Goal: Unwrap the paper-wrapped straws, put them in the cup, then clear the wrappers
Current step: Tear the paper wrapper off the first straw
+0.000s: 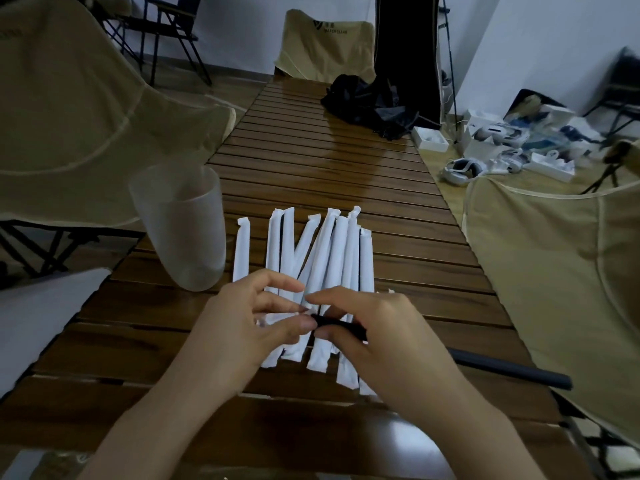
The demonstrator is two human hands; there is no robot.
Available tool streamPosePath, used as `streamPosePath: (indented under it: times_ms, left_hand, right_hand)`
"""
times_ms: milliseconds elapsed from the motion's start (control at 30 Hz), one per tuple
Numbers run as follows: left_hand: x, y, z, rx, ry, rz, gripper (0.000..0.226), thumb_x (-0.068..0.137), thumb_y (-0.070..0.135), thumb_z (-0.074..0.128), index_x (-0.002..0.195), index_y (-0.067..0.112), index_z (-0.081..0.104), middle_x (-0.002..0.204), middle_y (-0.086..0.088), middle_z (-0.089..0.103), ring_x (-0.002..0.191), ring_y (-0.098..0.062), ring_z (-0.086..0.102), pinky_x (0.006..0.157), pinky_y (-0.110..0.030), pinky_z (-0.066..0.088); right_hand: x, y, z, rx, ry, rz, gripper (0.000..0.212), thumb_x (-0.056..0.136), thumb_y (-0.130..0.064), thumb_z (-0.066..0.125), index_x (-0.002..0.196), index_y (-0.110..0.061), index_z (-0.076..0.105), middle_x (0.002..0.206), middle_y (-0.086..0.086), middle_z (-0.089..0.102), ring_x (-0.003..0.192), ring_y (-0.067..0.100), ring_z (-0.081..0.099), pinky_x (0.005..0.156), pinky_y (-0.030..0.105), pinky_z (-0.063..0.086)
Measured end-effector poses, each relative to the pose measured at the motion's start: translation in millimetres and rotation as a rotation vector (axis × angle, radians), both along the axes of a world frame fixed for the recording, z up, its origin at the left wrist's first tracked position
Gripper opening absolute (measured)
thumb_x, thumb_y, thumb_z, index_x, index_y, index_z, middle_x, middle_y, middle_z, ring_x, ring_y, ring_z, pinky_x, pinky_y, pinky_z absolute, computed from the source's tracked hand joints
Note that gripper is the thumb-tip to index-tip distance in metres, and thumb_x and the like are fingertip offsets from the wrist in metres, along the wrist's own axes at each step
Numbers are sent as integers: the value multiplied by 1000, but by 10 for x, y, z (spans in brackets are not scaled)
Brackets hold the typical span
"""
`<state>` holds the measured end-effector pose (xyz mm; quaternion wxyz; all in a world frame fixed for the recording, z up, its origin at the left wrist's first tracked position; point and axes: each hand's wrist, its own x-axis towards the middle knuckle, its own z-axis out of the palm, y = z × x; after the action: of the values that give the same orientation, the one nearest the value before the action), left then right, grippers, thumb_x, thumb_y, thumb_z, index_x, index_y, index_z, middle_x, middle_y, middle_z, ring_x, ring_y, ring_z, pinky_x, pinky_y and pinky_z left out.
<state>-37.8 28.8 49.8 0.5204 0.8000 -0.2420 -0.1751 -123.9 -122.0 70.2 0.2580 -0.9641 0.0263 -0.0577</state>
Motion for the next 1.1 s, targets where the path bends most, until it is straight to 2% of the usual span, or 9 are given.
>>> streamPosePath:
  times_ms: [167, 267, 433, 533, 667, 800, 900, 1000, 1100]
  left_hand:
    - [3, -18, 23, 15, 10, -37, 50, 59, 51, 65, 106, 40, 53, 85, 27, 71, 76, 2, 69, 63, -10, 44]
    - [13, 2, 19, 16, 1, -43, 51, 56, 56, 66, 104, 41, 55, 87, 26, 71, 80, 2, 69, 63, -10, 47]
    - [38, 74, 75, -97, 46, -33, 23, 72, 37, 62, 90, 25, 68, 81, 14, 74, 76, -2, 70, 59, -10, 51]
    - [35, 74, 102, -135, 83, -35, 16, 78, 27, 64, 90, 18, 70, 78, 7, 75, 74, -6, 71, 59, -10, 51]
    - [28, 58, 101, -165, 121, -31, 24, 74, 32, 63, 91, 17, 71, 79, 4, 75, 73, -8, 71, 59, -12, 52]
    - [30, 59, 98, -176, 130, -22, 24, 75, 32, 63, 92, 17, 70, 78, 4, 75, 74, -9, 72, 60, -13, 53]
    - [41, 53, 83, -161, 122, 7, 16, 81, 28, 63, 91, 17, 70, 77, 5, 75, 73, -8, 71, 60, -13, 53]
    - [80, 68, 54, -151, 99, 66, 12, 86, 24, 62, 92, 17, 69, 76, 6, 74, 72, -7, 71, 59, -12, 53]
    - [101, 90, 43, -130, 74, 71, 10, 86, 25, 62, 91, 19, 69, 77, 7, 74, 73, -6, 71, 59, -12, 53]
  right_hand:
    - [-11, -24, 16, 3, -4, 9, 23, 91, -31, 60, 111, -40, 64, 97, -17, 70, 84, 1, 63, 78, 27, 53]
    - [-6, -66, 16, 27, -28, -16, 15, 88, -30, 63, 101, -37, 69, 88, -17, 70, 67, -4, 55, 71, 25, 52]
    - [-22, -113, 28, 100, -55, -76, 11, 84, -29, 69, 93, -35, 71, 76, -22, 65, 69, 4, 60, 66, 22, 51]
    - [-24, -123, 41, 148, -65, -89, 9, 81, -27, 73, 86, -34, 71, 69, -19, 62, 67, 5, 59, 60, 19, 50]
    - [-15, -114, 66, 155, -94, -75, 9, 78, -26, 75, 81, -29, 67, 84, -15, 63, 70, 5, 57, 61, 19, 50]
    - [-29, -100, 68, 124, -85, -84, 12, 81, -29, 72, 89, -32, 65, 76, -24, 56, 71, 2, 55, 61, 15, 45]
    - [-30, -75, 83, 89, -77, -61, 26, 84, -28, 69, 106, -41, 62, 85, -29, 57, 72, -1, 55, 64, 11, 41]
    - [-29, -80, 91, 61, -67, -59, 29, 87, -25, 67, 110, -42, 63, 88, -27, 60, 67, -3, 55, 63, 9, 38]
    - [-43, -94, 93, 81, -78, -59, 26, 88, -24, 65, 110, -40, 66, 94, -24, 65, 78, -3, 58, 69, 10, 43]
